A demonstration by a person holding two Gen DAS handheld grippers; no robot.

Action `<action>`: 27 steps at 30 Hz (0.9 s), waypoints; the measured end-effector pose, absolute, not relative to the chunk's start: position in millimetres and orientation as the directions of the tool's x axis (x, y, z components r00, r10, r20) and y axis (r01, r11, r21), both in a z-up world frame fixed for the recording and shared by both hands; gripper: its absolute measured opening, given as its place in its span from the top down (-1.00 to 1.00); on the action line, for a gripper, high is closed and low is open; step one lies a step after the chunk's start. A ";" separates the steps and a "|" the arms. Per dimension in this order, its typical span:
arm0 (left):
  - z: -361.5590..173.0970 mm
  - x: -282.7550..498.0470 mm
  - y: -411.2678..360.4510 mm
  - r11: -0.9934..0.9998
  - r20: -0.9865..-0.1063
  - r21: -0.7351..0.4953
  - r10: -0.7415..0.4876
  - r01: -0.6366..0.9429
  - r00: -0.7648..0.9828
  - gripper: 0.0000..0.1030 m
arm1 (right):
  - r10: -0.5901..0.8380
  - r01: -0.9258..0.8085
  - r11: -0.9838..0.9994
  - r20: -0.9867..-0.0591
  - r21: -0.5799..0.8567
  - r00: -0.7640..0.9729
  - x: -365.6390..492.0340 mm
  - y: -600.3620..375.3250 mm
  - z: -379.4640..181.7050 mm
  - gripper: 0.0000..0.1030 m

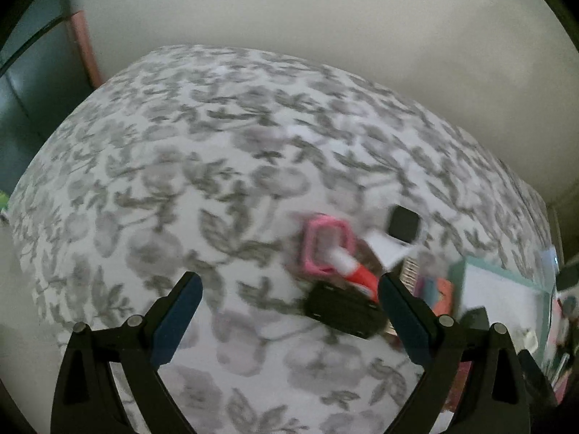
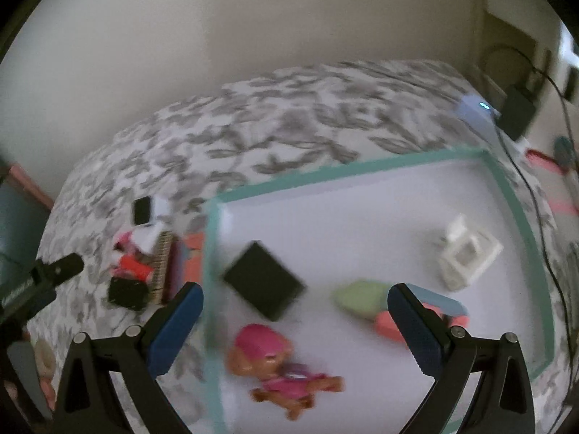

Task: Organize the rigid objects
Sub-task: 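Move both open grippers back to the remaining pile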

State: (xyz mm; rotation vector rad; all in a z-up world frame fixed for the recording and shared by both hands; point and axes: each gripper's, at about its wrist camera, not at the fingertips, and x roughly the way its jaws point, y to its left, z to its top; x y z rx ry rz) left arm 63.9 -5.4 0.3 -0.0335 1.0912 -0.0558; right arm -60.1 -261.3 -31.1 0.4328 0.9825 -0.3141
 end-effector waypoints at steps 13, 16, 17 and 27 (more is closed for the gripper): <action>-8.1 79.0 36.7 0.993 -0.908 -0.108 -0.081 -0.043 0.412 -0.90 | 0.031 0.286 0.934 -0.844 0.216 0.535 -21.0 -202.1 -29.8 -1.00; -19.2 81.7 22.9 0.995 -0.924 -0.096 -0.094 0.015 0.370 -0.90 | 0.027 0.282 0.938 -0.855 0.200 0.518 -15.9 -196.2 -34.5 -0.98; -23.2 82.1 17.8 0.996 -0.930 -0.088 -0.094 0.034 0.356 -0.90 | 0.032 0.283 0.937 -0.858 0.204 0.512 -14.1 -195.6 -36.7 -0.97; -52.8 89.7 -16.1 0.983 -0.958 -0.097 -0.135 0.154 0.254 -0.90 | -0.023 0.331 0.932 -0.885 0.149 0.466 1.5 -207.2 -41.9 -0.87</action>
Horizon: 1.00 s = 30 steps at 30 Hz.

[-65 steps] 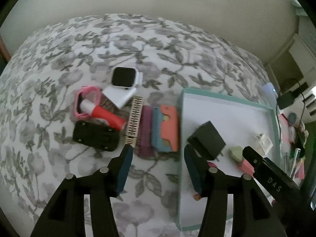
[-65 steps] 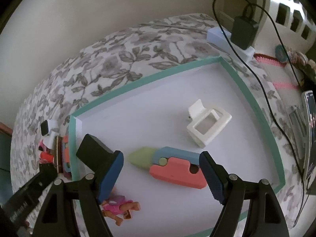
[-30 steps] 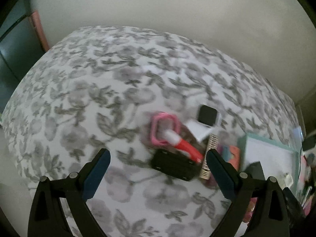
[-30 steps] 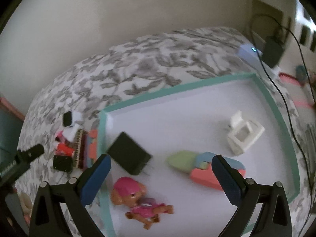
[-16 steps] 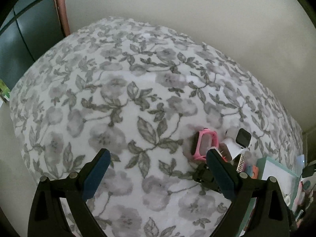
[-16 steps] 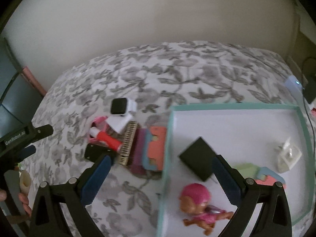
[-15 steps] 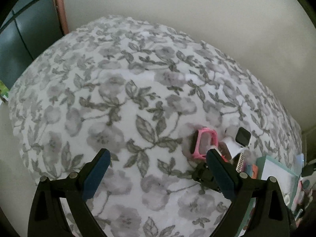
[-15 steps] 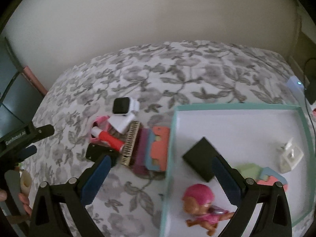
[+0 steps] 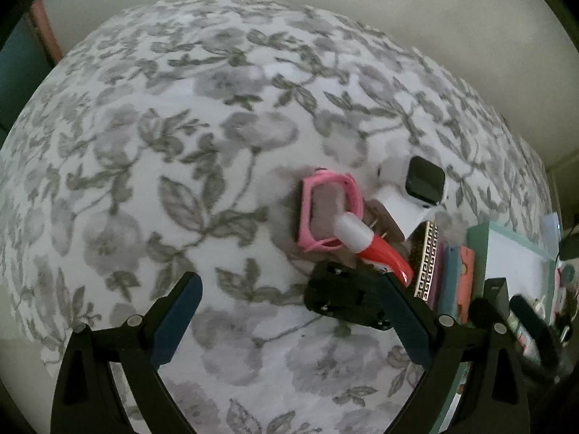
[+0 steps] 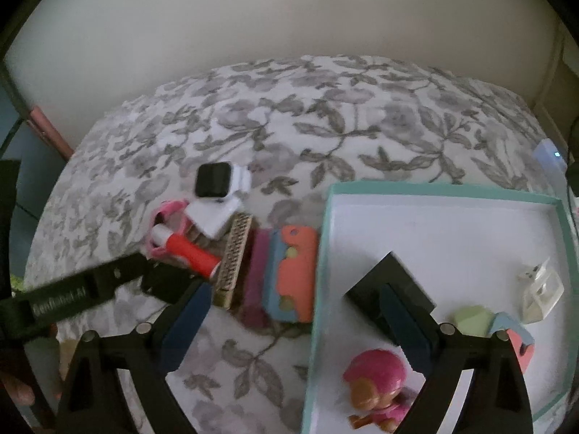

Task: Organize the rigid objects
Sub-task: 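Move both open grippers back to the remaining pile, then grasp the black case with the left gripper while the right gripper reaches toward the gold-patterned bar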

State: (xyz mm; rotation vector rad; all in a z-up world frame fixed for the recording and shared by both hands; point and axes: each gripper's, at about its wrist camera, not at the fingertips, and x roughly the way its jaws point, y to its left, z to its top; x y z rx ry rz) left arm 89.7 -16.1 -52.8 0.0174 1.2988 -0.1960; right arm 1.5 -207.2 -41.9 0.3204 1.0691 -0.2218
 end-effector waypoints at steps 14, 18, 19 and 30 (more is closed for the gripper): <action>-64.4 92.3 -52.5 0.965 -0.971 -0.024 -0.085 0.262 0.222 -0.90 | -0.061 0.423 0.897 -0.909 0.132 0.412 29.6 -231.9 -49.3 -0.87; -63.2 88.5 -65.5 0.954 -0.972 -0.007 -0.077 0.299 0.224 -0.90 | -0.058 0.401 0.908 -0.910 0.123 0.410 28.8 -225.3 -48.3 -0.87; -63.1 87.3 -68.7 0.951 -0.972 -0.001 -0.074 0.309 0.225 -0.90 | -0.057 0.402 0.907 -0.911 0.123 0.409 27.7 -225.5 -48.1 -0.87; -71.4 75.6 -96.1 0.929 -0.974 0.026 -0.059 0.368 0.217 -0.90 | -0.052 0.435 0.889 -0.914 0.141 0.403 18.0 -237.9 -48.4 -0.87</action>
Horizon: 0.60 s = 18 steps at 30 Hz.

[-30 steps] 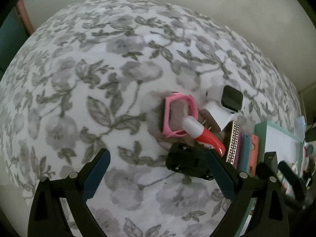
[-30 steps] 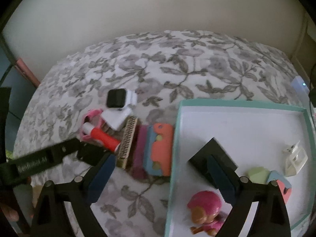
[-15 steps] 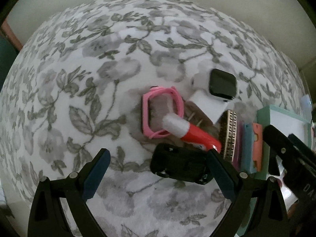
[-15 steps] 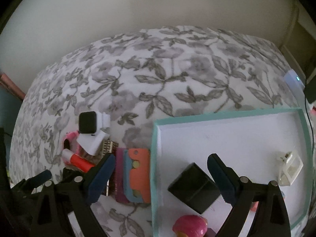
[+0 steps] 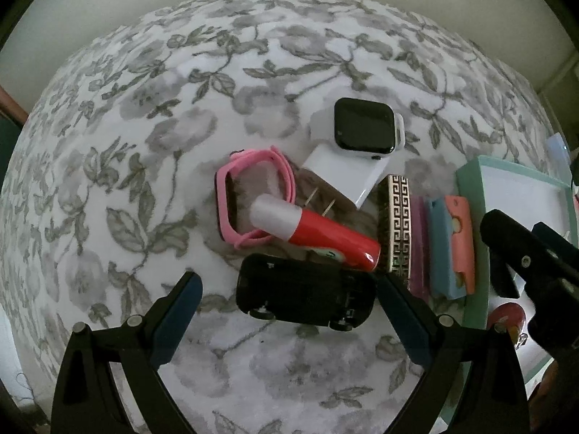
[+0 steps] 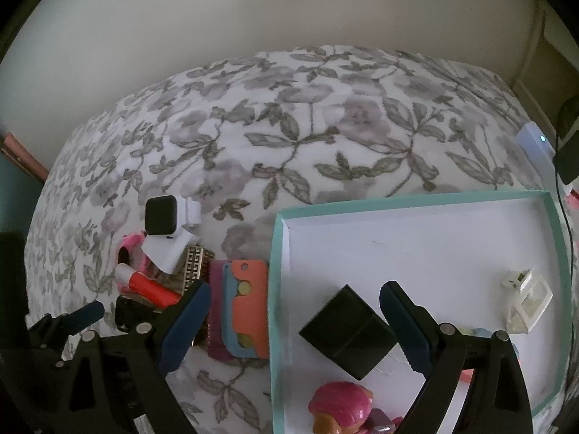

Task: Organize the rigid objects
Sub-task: 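Grasp the black case with the left gripper while the right gripper reaches toward the gold-patterned bar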

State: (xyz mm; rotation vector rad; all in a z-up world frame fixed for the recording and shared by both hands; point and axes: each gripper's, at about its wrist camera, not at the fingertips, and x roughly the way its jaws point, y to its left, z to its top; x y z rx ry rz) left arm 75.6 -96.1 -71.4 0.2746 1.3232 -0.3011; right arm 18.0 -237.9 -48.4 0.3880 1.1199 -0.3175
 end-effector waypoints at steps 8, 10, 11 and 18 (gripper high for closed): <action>-71.1 75.1 -96.5 0.926 -0.970 0.036 -0.057 0.375 0.234 -0.87 | -0.057 0.431 0.893 -0.917 0.131 0.396 18.3 -235.7 -49.9 -0.87; -72.7 74.6 -98.1 0.924 -0.973 0.024 -0.065 0.381 0.220 -0.67 | -0.057 0.431 0.893 -0.919 0.128 0.391 18.5 -235.3 -51.1 -0.87; -73.7 74.6 -97.3 0.923 -0.975 0.010 -0.075 0.384 0.207 -0.51 | -0.057 0.430 0.894 -0.920 0.126 0.388 18.7 -235.2 -51.8 -0.87; -73.6 76.2 -85.7 0.939 -0.974 -0.017 -0.092 0.343 0.205 -0.50 | -0.048 0.417 0.899 -0.920 0.130 0.390 20.6 -232.9 -52.0 -0.87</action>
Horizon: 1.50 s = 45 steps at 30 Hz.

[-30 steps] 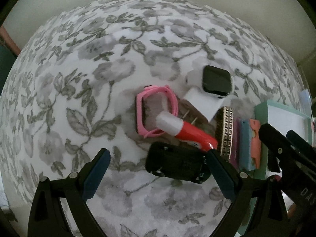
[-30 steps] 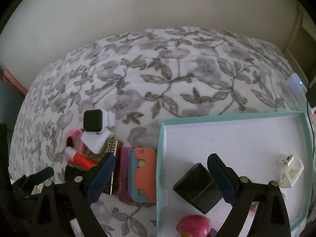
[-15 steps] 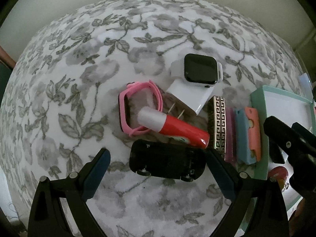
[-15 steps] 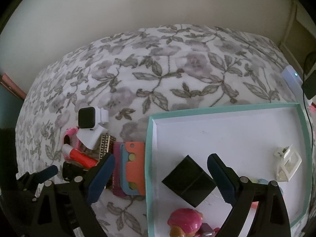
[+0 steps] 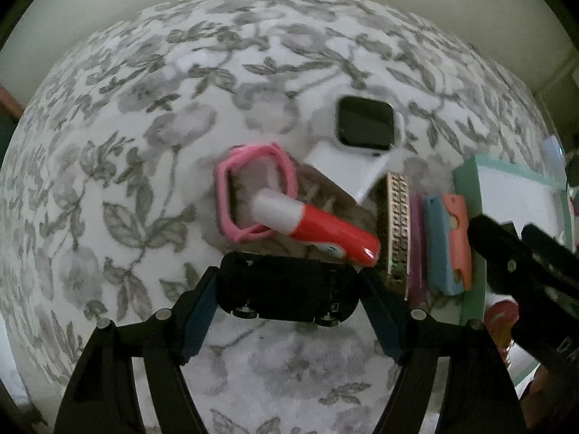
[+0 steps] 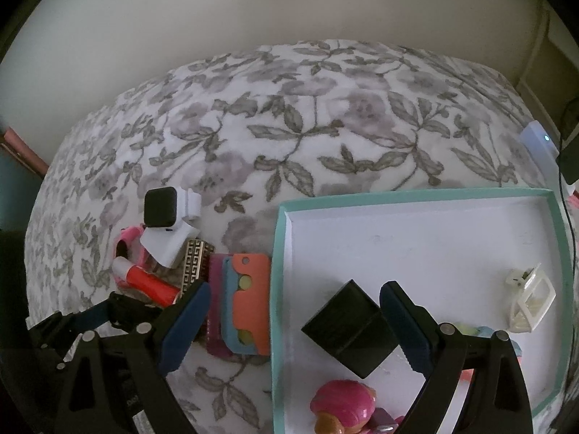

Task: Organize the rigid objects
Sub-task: 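Grasp the black case with the left gripper while the right gripper reaches toward the gold-patterned bar, then grasp the gold-patterned bar with the right gripper while the left gripper holds the black case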

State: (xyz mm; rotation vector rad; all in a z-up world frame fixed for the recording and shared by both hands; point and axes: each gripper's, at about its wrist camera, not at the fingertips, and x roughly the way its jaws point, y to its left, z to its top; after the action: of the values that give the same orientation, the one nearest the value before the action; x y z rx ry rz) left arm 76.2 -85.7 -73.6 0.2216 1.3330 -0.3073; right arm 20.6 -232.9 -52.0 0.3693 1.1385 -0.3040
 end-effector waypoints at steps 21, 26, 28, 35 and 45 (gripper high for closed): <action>-62.2 99.1 -0.8 0.991 -0.966 -0.090 -0.112 0.103 0.231 -0.50 | 0.007 0.256 0.956 -0.889 0.140 0.458 34.9 -191.8 -47.5 -0.09; -64.0 99.2 -2.7 0.990 -0.968 -0.103 -0.122 0.096 0.218 -0.50 | 0.071 0.205 0.962 -0.890 0.181 0.450 39.2 -178.0 -52.1 0.03; -66.1 98.2 -2.3 0.990 -0.969 -0.106 -0.123 0.091 0.214 -0.50 | 0.083 0.189 0.965 -0.895 0.182 0.437 41.3 -172.2 -57.1 0.17; -66.7 93.7 1.9 0.988 -0.969 -0.123 -0.140 0.093 0.203 -0.50 | 0.081 0.173 0.972 -0.913 0.161 0.400 44.5 -162.0 -72.0 0.61; -72.9 98.5 -1.6 0.988 -0.972 -0.121 -0.137 0.093 0.192 -0.50 | 0.085 0.147 0.977 -0.913 0.155 0.398 46.7 -150.6 -72.7 0.62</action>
State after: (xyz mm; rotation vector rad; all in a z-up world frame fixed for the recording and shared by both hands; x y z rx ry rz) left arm 98.5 -1.6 -72.9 -0.0376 1.3678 -0.1615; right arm 46.7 -150.6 -72.7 0.2241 1.1631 -0.0399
